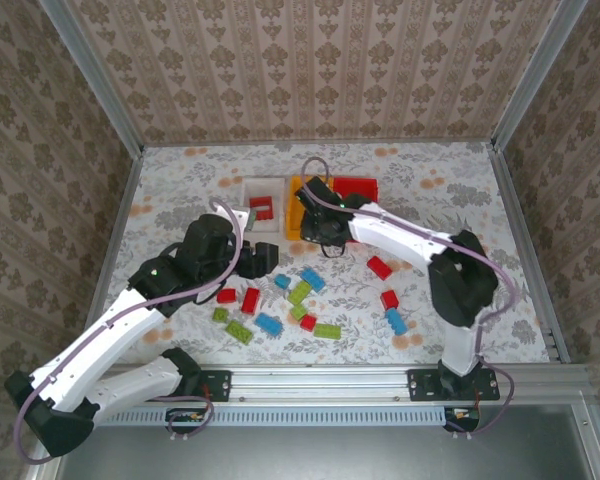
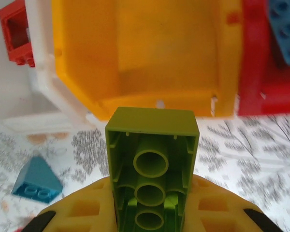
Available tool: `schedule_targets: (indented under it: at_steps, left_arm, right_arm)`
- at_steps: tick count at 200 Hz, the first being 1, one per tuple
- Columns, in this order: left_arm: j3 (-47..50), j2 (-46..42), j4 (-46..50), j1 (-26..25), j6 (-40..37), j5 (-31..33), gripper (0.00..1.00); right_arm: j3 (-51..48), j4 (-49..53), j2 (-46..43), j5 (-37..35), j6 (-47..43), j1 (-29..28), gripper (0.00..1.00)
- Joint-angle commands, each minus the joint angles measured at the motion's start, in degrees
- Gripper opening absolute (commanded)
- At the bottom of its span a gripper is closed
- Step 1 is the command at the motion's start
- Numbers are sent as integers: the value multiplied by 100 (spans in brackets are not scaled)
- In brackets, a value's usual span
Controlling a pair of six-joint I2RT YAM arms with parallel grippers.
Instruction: Sort the legos into containers by color
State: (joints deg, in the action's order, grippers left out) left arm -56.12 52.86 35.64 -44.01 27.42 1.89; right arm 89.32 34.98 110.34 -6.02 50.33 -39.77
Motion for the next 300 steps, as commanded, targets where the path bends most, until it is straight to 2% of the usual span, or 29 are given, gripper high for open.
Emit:
schedule_targets:
  at_steps: [1, 38, 70, 99, 126, 147, 179, 183, 212, 250, 275, 300]
  left_arm:
    - [-245, -2, 452, 59, 141, 418, 73]
    - [-209, 26, 1068, 134, 362, 696, 73]
    - [-73, 175, 1771, 448, 815, 693, 72]
    - [147, 272, 2144, 797, 1140, 622, 71]
    - [334, 533, 2264, 1146, 1362, 455, 69]
    - [455, 944, 2203, 1430, 1288, 237, 69]
    - [657, 1670, 2088, 1748, 1160, 41, 76]
    - [682, 1723, 2090, 1963, 1211, 12, 77]
    - [818, 1853, 2032, 2492, 2208, -315, 75]
    - [1311, 1676, 1097, 2611, 4119, -546, 76]
    - [1517, 1741, 581, 2768, 4650, -575, 80]
    - [1482, 1932, 410, 2883, 4732, -526, 81]
  right_arm:
    - [695, 344, 613, -34, -686, 180, 23]
    - [1687, 749, 1396, 176, -848, 407, 26]
    - [2003, 911, 1684, 329, -927, 470, 42]
    - [2075, 993, 1621, 420, -987, 457, 51]
    - [1962, 964, 1209, 378, -1146, 376, 60]
    - [1560, 678, 642, 386, -1419, 250, 63]
    - [237, -300, -496, 733, -2234, -82, 71]
    - [64, -381, -620, 820, -2327, -120, 71]
    - [-934, -776, -1286, 1462, -2626, -274, 71]
    - [-1746, -1073, -1758, 2163, -2673, -340, 74]
    - [-1824, -1097, -1883, 2493, -2849, -426, 79]
    - [-1800, -1072, -1925, 2683, -2932, -462, 80]
